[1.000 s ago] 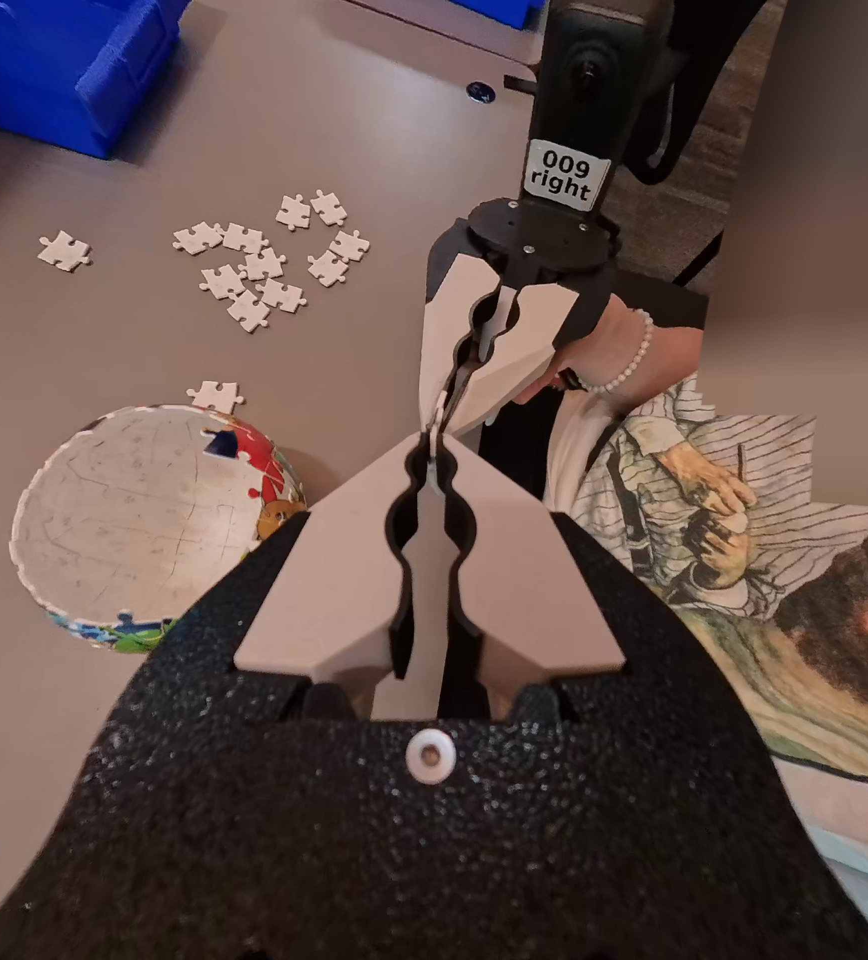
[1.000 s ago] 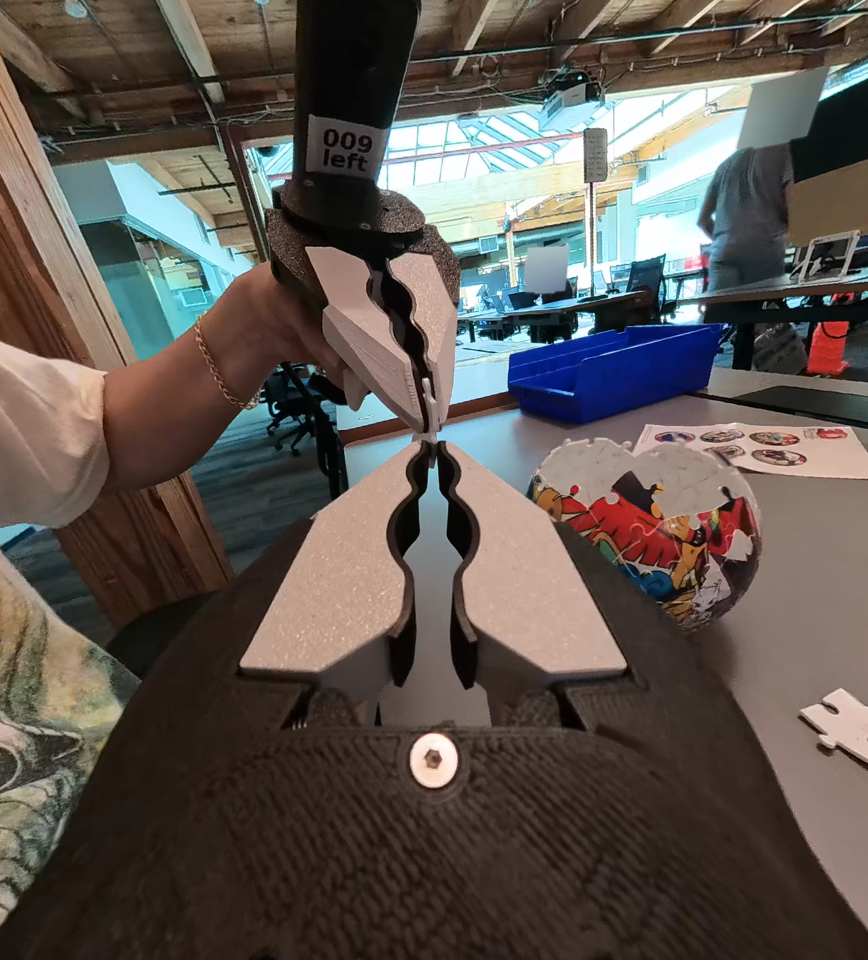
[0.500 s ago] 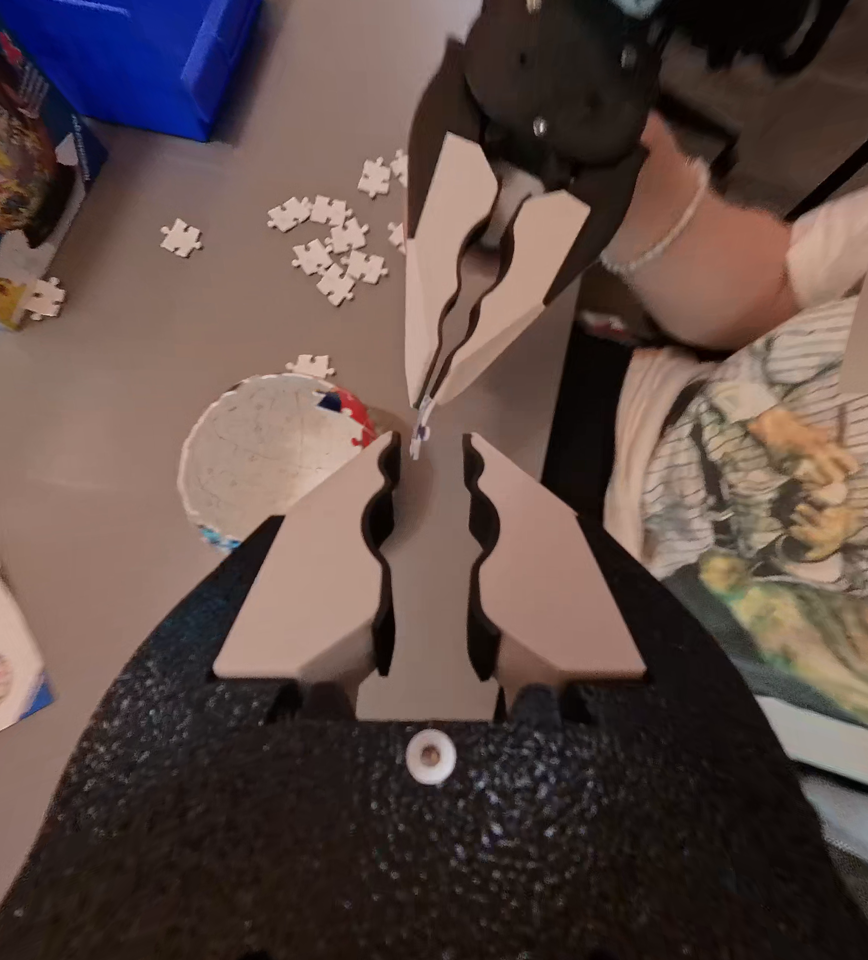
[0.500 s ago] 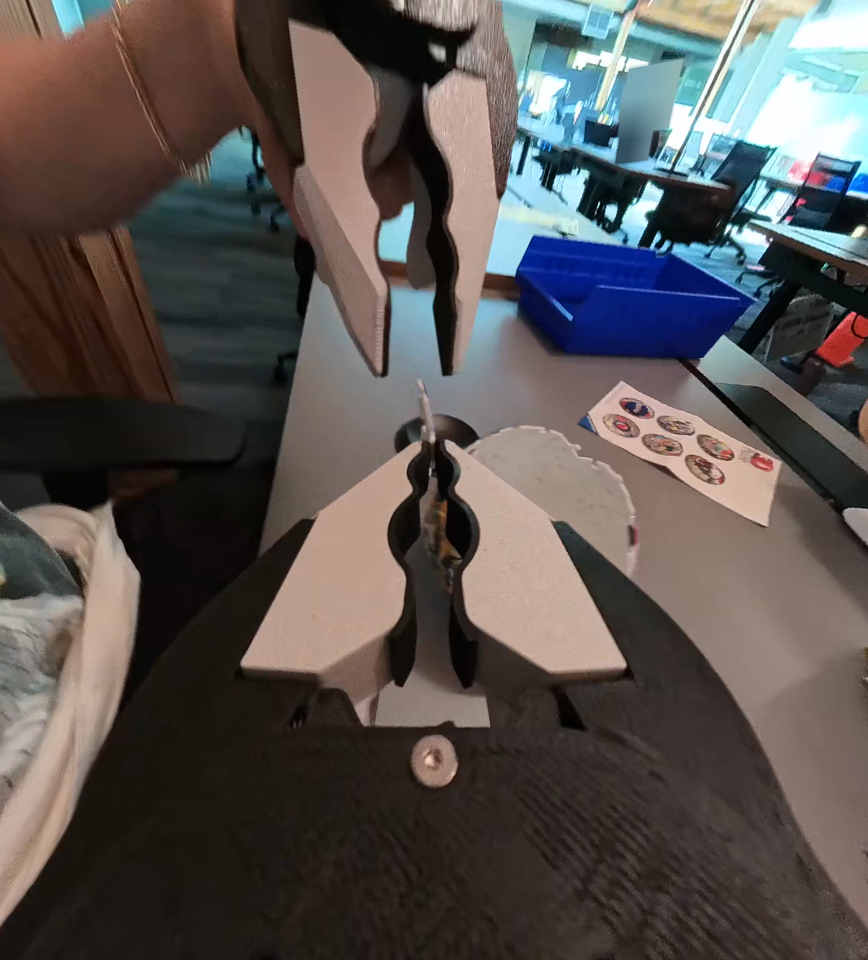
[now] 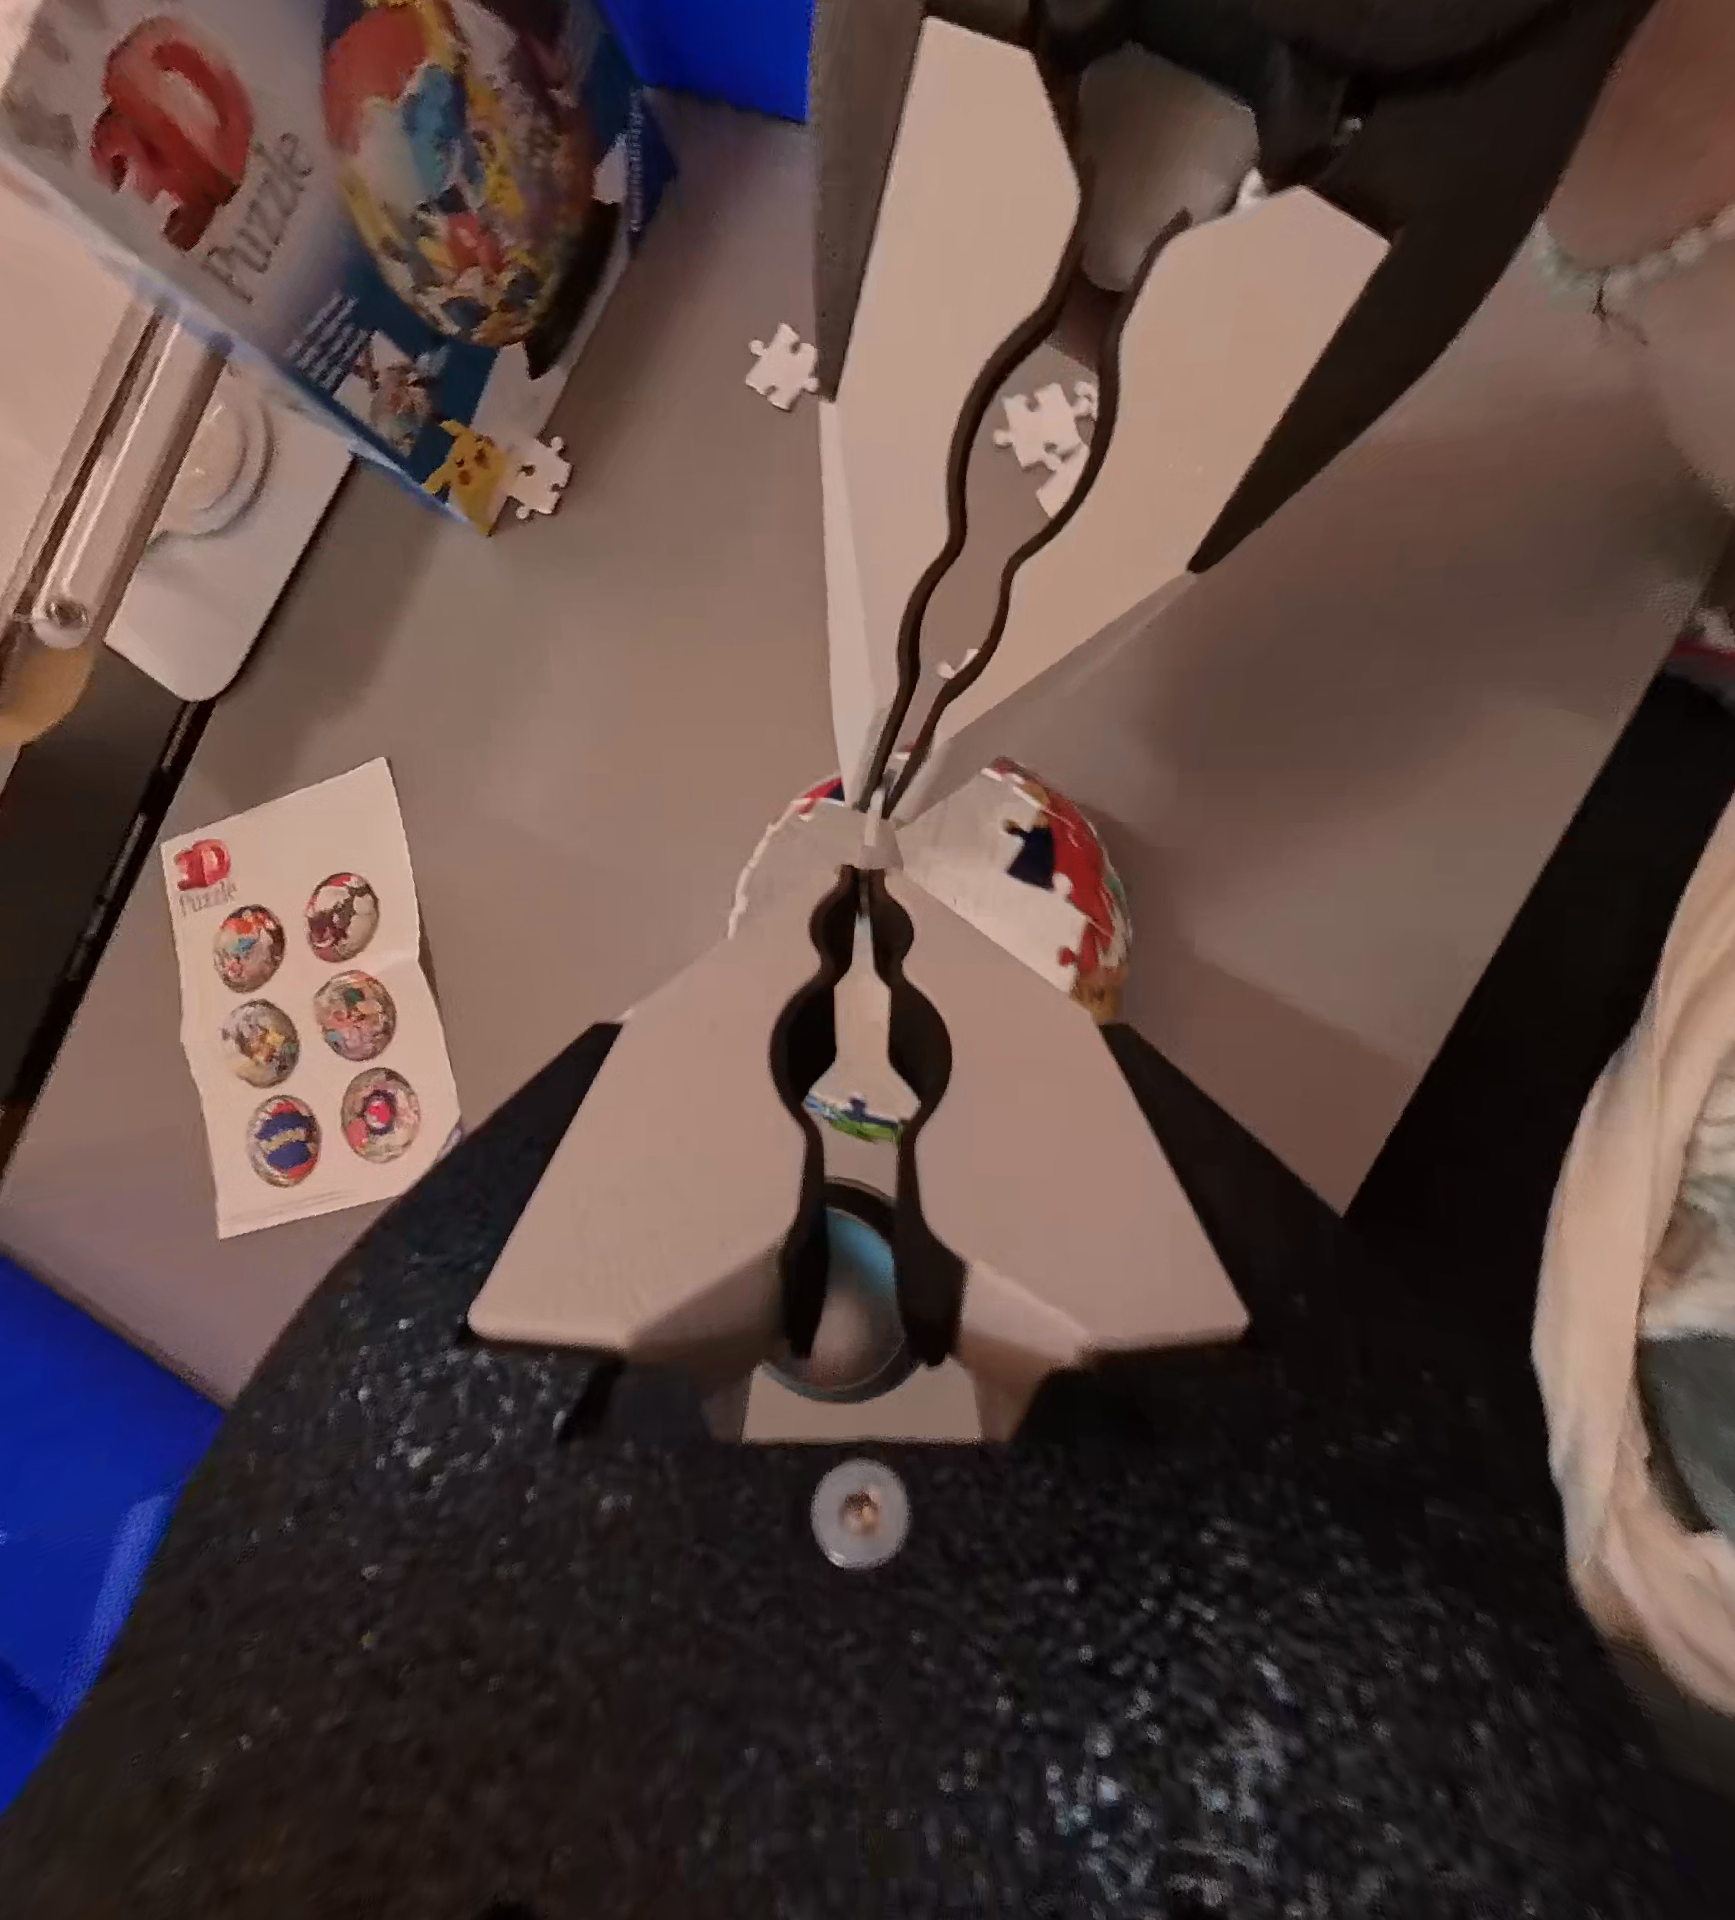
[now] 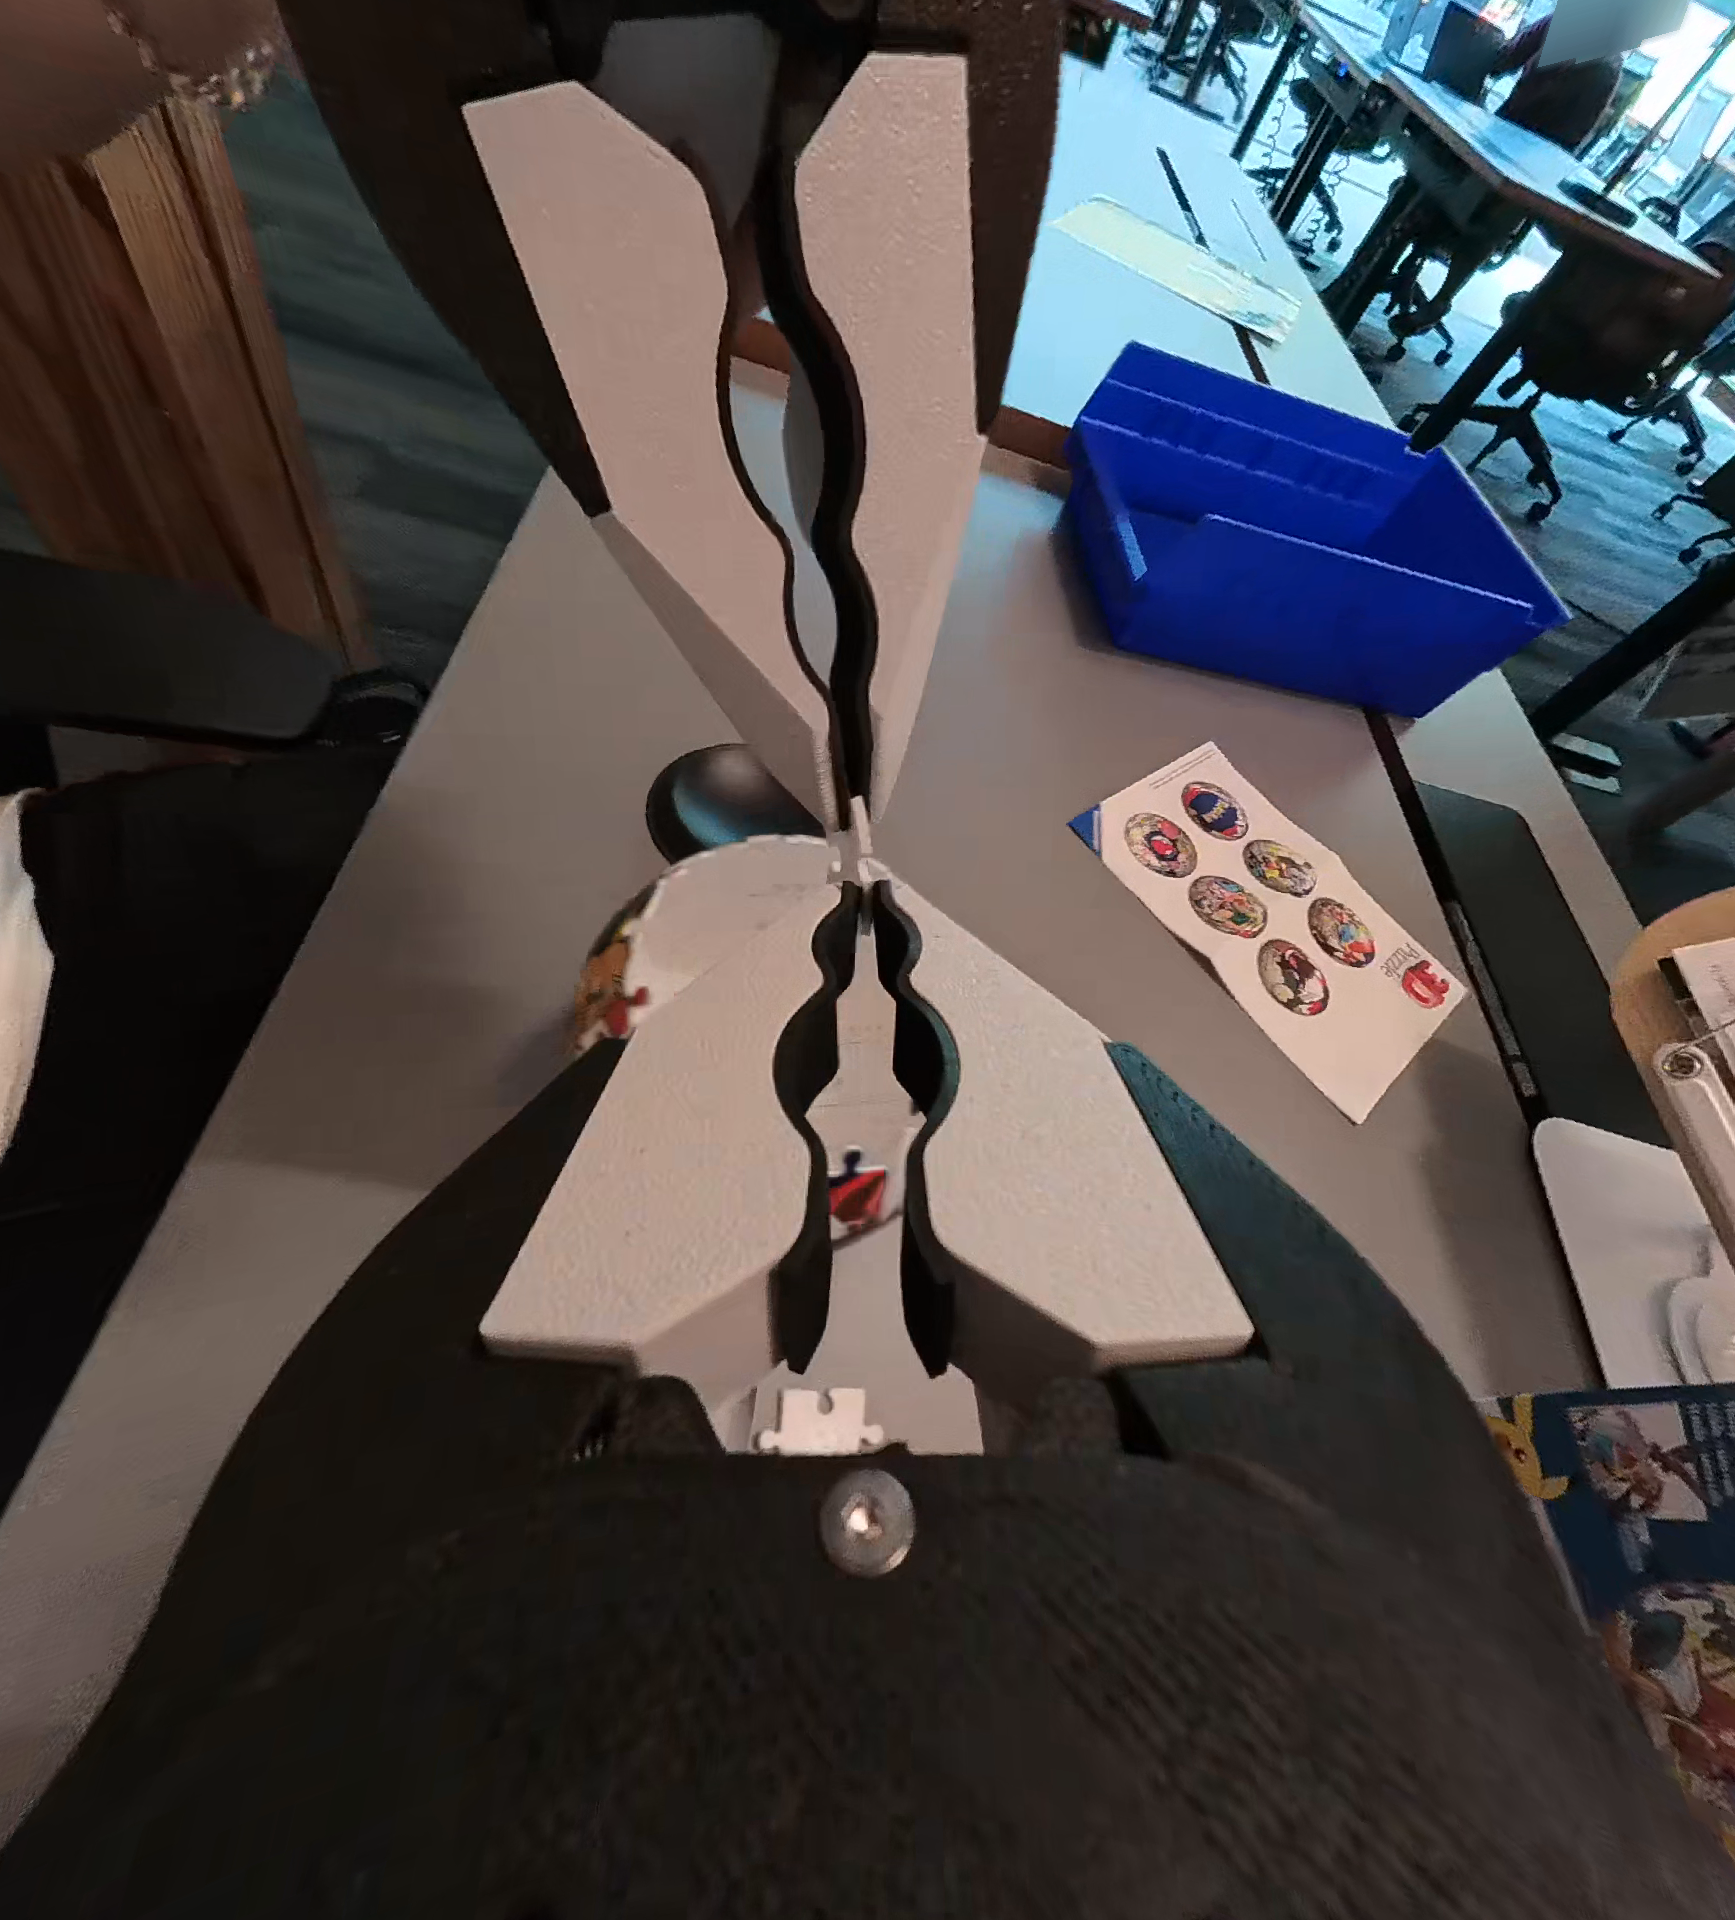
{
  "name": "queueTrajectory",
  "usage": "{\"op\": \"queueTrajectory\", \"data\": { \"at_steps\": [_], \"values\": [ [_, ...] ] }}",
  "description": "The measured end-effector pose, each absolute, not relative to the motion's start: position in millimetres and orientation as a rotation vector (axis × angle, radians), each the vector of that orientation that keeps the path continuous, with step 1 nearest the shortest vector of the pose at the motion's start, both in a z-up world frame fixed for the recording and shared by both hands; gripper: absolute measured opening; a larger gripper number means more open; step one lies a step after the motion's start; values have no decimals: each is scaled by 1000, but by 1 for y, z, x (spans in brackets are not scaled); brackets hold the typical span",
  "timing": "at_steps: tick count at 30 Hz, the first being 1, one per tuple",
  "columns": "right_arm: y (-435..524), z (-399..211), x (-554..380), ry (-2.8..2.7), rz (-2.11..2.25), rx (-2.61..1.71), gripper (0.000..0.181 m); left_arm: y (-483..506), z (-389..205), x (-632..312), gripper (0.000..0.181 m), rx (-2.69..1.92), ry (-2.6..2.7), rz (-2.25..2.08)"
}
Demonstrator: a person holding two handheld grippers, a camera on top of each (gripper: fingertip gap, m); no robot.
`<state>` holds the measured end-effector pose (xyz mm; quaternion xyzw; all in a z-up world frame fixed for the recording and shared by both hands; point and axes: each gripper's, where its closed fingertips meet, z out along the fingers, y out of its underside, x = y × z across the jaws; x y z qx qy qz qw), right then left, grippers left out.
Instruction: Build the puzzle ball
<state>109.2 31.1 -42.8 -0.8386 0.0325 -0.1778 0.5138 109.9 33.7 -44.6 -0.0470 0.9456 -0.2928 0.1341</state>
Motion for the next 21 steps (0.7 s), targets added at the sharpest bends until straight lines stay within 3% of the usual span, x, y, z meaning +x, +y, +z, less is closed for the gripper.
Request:
{"op": "queueTrajectory", "data": {
  "at_steps": [1,11,18,21],
  "values": [
    [31,-43,114,73,-425,-2019,1,34,-46,114,0,-189,2743,-879],
    [41,-55,151,-40,-323,-2057,16,48,-72,141,0,-567,2735,-924],
    [39,-87,161,-102,-266,-2151,61,58,-86,154,0,-725,2666,-723],
    [37,-105,170,-121,-303,-2273,70,57,-91,154,0,-733,2652,-659]
  ]
}}
